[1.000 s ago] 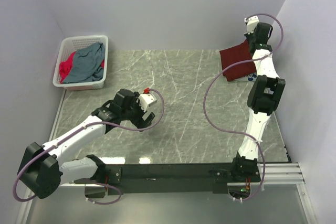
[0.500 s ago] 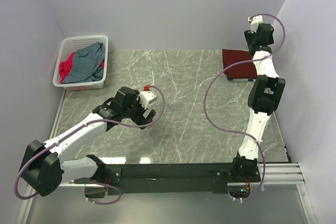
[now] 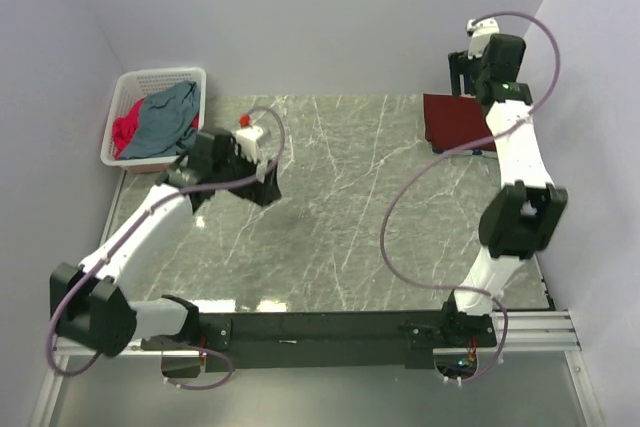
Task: Fold and stack the t-shirts
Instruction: Reset both grippers
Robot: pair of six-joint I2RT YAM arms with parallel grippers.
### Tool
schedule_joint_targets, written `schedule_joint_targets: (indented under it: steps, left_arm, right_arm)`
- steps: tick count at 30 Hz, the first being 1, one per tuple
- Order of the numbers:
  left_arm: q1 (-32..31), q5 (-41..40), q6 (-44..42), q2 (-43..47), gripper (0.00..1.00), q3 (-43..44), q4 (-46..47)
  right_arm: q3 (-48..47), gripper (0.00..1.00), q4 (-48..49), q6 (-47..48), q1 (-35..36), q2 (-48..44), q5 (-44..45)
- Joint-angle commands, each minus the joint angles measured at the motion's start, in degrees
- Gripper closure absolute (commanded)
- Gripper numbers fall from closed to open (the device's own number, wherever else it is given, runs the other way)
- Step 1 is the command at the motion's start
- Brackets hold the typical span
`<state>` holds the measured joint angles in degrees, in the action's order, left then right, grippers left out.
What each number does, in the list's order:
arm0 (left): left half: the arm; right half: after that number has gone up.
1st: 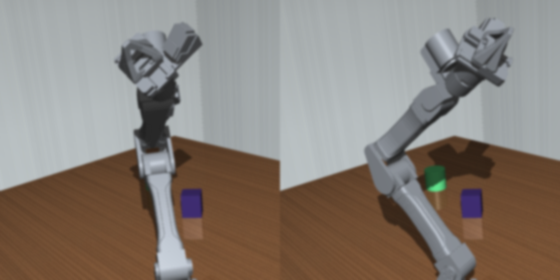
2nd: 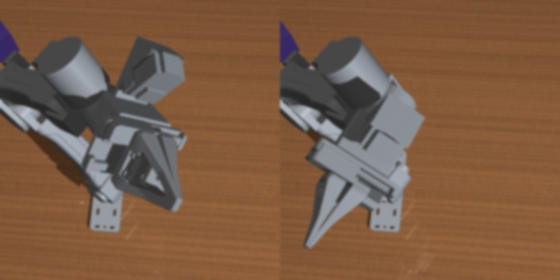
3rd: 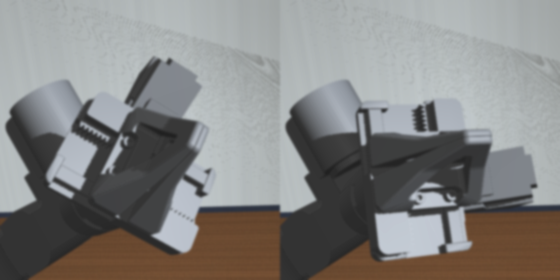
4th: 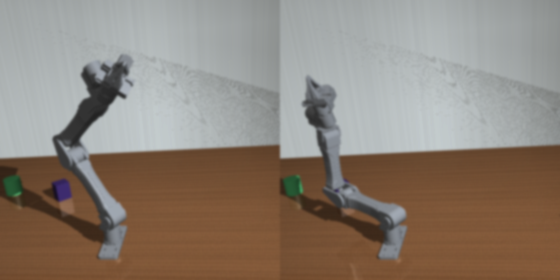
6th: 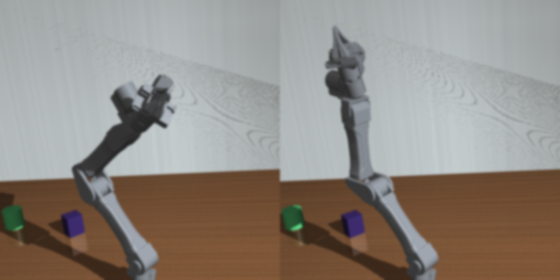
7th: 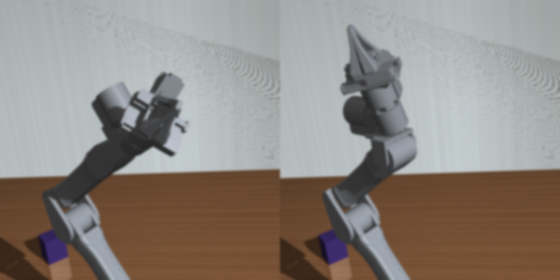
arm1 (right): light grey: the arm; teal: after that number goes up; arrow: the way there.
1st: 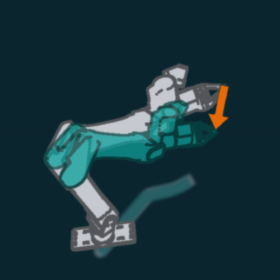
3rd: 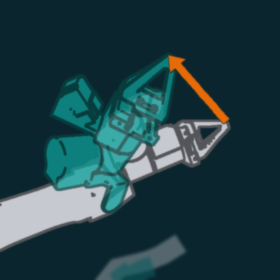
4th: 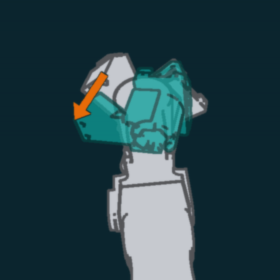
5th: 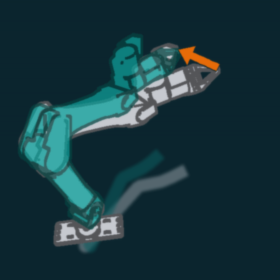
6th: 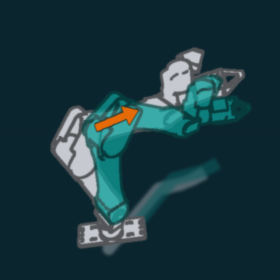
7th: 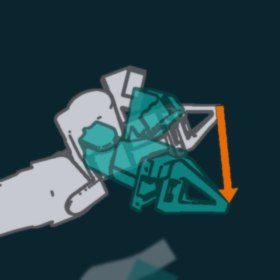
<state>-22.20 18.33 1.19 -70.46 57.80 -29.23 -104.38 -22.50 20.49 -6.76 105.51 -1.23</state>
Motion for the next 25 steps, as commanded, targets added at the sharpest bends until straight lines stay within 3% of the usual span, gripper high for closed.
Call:
schedule_joint_targets:
  steps: [1,3,8,16,20,25]
  left_arm:
    - [5.6,6.7,5.7,-5.0,0.01,7.7,-6.4]
    - [7.8,6.8,7.1,-6.5,0.0,9.0,-6.8]
    - [8.7,-2.4,5.3,-9.3,0.01,11.3,-9.8]
    - [9.4,-5.7,0.3,-4.9,0.01,-0.6,-5.0]
    - [9.5,-6.5,-0.6,-1.8,0.01,-3.6,-4.3]
    - [9.5,-7.6,-3.2,2.1,0.0,-6.3,-3.9]
  right_arm:
    - [2.8,0.17,-7.4,-6.8,1.1,-13.3,-6.2]
    - [7.0,0.15,-9.7,-9.8,1.2,-17.5,-8.5]
    - [20.0,0.13,-13.7,-12.6,1.9,-30.3,-16.0]
    - [46.5,0.13,-10.8,-15.1,2.9,-50.8,-19.5]
    - [56.3,0.13,-9.8,-17.1,3.4,-54.7,-19.2]
    - [58.3,0.12,-7.6,-17.4,3.9,-54.9,-19.0]
